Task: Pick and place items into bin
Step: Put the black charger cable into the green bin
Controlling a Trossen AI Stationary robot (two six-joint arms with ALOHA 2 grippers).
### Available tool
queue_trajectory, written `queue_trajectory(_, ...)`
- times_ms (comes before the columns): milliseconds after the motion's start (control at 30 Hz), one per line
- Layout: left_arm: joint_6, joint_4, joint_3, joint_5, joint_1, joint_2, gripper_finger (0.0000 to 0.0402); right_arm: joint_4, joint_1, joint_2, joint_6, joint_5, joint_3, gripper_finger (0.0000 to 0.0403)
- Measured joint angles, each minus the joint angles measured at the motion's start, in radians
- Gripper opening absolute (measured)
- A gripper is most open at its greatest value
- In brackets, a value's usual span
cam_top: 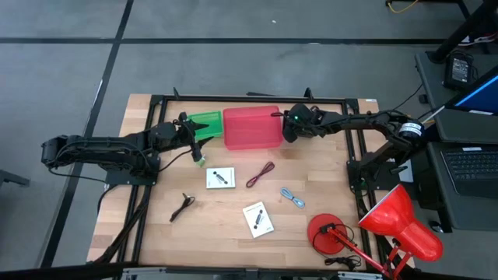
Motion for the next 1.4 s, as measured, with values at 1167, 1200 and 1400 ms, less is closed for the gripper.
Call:
queue_trajectory(1167, -0.026, -0.053, -0.001, 0.2, 0.0, 0.0, 0.0223, 0.399, 0.351, -0.441, -0.254, -0.222, -0.267, 0.001)
queue_trajectory(1200, -0.026, -0.06, -0.001, 0.2, 0.0, 0.0, 0.0223, 0.441, 0.361, -0.441, -0.256, -0.238, -0.287, 0.0011)
queue_trajectory(1400, -0.027, -0.097, -0.002, 0.24, 0.0, 0.0, 0.0223, 0.662, 0.394, -0.441, -0.283, -0.272, -0.393, 0.0001)
